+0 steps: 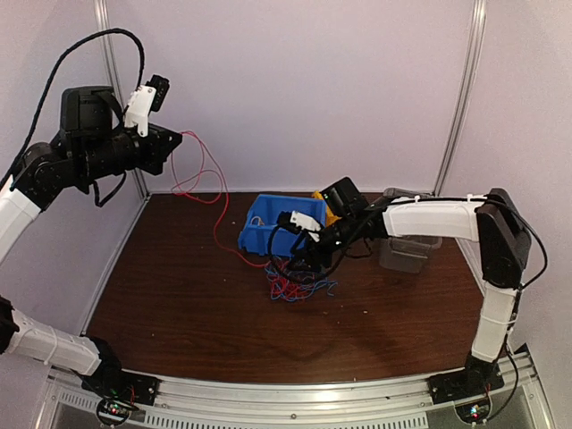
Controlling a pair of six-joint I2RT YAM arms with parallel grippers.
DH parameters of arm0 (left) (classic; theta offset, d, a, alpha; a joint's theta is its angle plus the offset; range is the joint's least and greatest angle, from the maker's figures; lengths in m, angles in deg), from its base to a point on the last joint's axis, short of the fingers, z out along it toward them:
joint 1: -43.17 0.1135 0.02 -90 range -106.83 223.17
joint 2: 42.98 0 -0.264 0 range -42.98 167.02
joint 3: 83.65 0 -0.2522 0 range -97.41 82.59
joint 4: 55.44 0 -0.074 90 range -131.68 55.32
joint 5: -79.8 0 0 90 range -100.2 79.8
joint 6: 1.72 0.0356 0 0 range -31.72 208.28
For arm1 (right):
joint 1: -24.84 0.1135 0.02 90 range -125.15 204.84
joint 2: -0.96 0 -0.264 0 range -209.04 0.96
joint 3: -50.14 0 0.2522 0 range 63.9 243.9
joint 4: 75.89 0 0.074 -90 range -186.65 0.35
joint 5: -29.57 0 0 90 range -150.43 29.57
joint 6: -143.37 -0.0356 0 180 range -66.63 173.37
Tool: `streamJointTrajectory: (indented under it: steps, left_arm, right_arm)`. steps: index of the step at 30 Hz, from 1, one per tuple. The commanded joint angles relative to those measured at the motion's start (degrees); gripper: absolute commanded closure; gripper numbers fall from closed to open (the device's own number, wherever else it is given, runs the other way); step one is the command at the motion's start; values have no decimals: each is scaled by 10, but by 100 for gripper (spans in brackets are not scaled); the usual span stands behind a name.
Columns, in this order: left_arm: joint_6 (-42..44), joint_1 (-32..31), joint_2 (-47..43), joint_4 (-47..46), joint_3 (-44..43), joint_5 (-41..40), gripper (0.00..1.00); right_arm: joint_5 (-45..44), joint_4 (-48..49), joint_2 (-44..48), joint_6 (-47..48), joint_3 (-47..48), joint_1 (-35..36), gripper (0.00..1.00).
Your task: Untangle the cables
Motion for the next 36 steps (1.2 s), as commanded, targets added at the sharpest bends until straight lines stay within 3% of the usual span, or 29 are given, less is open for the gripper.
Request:
streamJointTrajectory:
  steps: [1, 5, 11, 14, 18, 21, 24, 29, 36]
  left_arm:
    - [-9, 3, -6, -35, 0, 15, 100]
    - [-9, 3, -9, -36, -5, 10, 100]
    - [-5, 3, -9, -33, -23, 6, 100]
    - [-2, 3, 0, -25, -46, -20, 100]
    - [-9, 3, 27, 14, -142, -167, 100]
    - [6, 3, 46, 25, -248, -239, 100]
    - [35, -1, 62, 7, -348, -279, 100]
    - [75, -2, 38, -93, -390, -308, 100]
    - [109, -5, 41, -143, -424, -305, 100]
  right_arm:
    - [-43, 33, -53, -25, 48, 18, 43]
    - [-41, 50, -92, -35, 74, 22, 51]
    - [-32, 82, -134, -70, 91, 25, 82]
    - [-24, 92, -154, -89, 95, 27, 90]
    - [-26, 96, -167, -105, 85, 27, 93]
    - [-43, 94, -162, -106, 66, 26, 82]
    - [-61, 84, -156, -98, 50, 26, 80]
    - [-75, 61, -144, -89, 33, 23, 77]
    - [-114, 31, -115, -68, -5, 8, 73]
